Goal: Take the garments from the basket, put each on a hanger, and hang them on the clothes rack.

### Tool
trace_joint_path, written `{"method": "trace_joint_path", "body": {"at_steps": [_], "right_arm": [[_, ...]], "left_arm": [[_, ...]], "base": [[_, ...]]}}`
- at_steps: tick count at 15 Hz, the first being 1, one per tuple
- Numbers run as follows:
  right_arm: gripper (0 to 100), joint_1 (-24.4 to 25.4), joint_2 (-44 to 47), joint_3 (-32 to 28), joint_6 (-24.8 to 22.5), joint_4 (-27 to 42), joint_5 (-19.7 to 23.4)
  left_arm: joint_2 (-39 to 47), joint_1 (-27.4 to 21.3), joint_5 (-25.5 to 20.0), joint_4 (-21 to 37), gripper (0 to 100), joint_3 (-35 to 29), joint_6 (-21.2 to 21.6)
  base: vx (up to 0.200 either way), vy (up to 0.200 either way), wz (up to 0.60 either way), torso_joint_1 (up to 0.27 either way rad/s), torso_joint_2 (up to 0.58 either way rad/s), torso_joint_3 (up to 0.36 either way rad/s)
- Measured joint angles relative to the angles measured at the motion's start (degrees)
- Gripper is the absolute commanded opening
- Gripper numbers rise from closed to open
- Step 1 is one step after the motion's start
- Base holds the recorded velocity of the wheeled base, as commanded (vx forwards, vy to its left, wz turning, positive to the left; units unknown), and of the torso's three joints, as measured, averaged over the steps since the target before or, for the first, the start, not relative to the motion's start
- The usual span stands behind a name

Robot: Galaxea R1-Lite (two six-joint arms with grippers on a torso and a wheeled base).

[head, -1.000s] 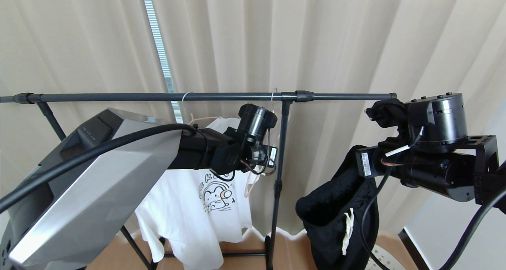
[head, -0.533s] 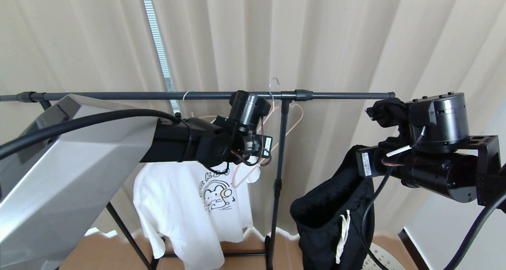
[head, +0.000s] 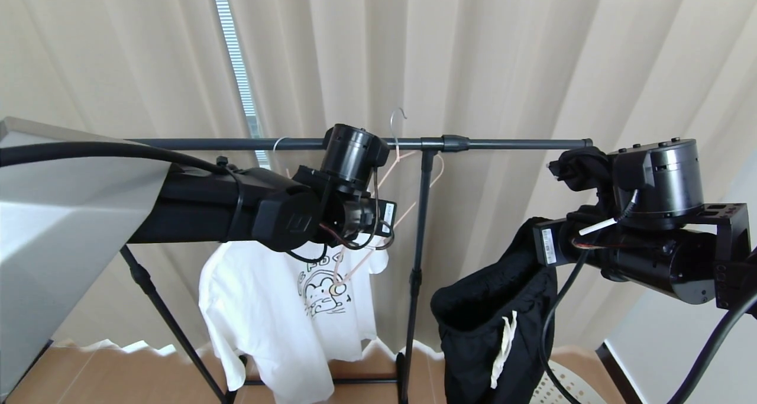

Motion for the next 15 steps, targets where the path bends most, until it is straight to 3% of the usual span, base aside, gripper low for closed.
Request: {"method": "trace_joint_path", "body": {"at_steps": [5,10,15], "right_arm": [[0,0.0,-0.4,0.1,0.0,0.0,0.0],[0,0.9,-0.7,0.3,0.0,0.0,0.0],[0,2.9,-1.4,0.9,0.1,0.0,-2.3]], "left_arm": [[-5.4,0.0,0.0,-0.1,0,6.7,0.0],[-13.7,0.2,-0.3,-4.1,0,17.2,0.2],[-23.8,0.1,-0.6,-9.8,0,33.0,1.1]], "base": [[0.000,0.000,0.00,0.000,0.00,0.000],[0.000,0.000,0.00,0.000,0.00,0.000],[0.000,0.000,0.00,0.000,0.00,0.000]]}}
